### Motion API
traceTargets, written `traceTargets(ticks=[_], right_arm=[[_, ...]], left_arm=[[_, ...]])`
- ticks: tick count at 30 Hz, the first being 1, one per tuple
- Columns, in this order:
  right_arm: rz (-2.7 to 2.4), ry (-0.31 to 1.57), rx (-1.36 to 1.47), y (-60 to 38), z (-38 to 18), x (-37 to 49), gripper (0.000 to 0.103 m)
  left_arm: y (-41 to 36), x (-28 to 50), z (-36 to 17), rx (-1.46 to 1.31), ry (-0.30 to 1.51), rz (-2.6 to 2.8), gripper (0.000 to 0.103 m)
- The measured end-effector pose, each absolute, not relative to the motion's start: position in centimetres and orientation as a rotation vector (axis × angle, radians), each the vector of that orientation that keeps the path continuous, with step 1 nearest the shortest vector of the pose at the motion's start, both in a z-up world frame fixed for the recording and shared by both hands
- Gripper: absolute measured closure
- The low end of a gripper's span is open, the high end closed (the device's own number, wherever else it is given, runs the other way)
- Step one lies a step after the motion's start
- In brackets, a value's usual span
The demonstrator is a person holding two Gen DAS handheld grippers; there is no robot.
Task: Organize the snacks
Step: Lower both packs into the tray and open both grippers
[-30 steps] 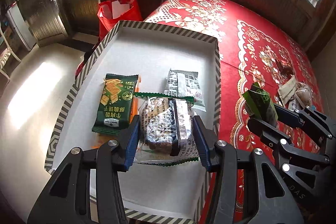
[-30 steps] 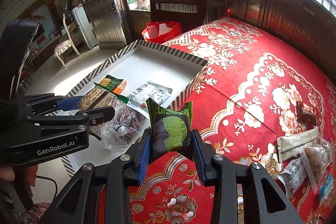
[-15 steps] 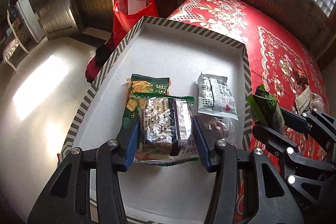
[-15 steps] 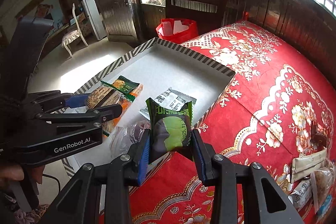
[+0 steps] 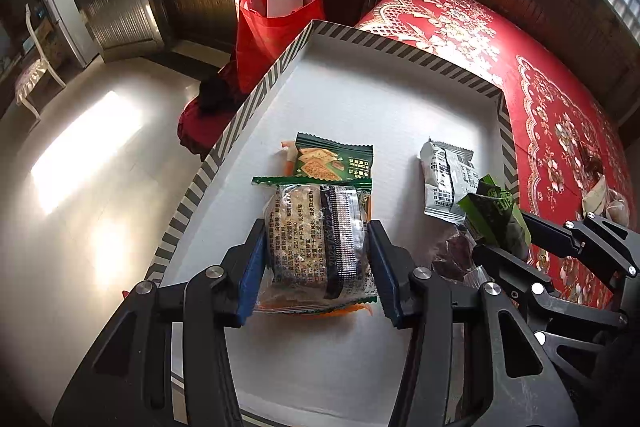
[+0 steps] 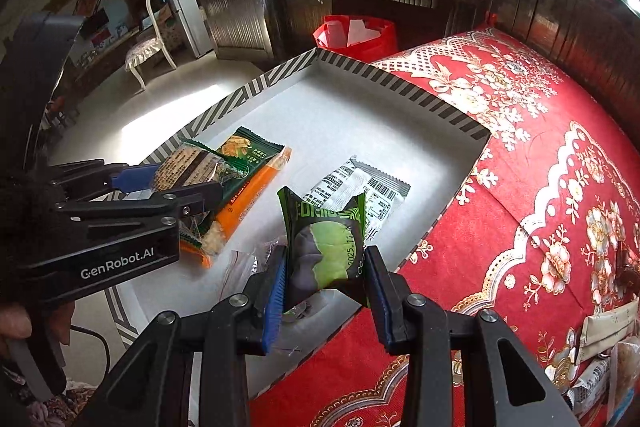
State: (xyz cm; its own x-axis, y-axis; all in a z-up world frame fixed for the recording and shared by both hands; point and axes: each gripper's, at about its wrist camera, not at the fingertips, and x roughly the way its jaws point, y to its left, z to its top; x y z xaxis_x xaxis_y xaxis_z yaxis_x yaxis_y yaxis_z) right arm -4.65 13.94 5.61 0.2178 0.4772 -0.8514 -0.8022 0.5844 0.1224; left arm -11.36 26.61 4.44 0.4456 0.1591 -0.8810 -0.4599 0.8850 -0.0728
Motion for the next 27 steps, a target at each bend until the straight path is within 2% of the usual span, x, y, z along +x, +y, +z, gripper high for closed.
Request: traceTargets(ticks=[8,12,27], right_arm=[[0.955,1.021,-0.367,16.0,4.9,-4.8,0.065],[0.949,1.031,-0.359,15.9,4.9,-5.0,0.054],[1.011,1.018,-0.171,12.4,7.5,-5.3,0.047]], left_arm=[[27.5,-11.5,4.2,-0.350,1.060,0.411,0.055],[27.6,-11.4,4.1,-0.360,1.067,0.415,0.053],[26.7,-11.9,7.0,-0.358,0.990,0.424,0.053]])
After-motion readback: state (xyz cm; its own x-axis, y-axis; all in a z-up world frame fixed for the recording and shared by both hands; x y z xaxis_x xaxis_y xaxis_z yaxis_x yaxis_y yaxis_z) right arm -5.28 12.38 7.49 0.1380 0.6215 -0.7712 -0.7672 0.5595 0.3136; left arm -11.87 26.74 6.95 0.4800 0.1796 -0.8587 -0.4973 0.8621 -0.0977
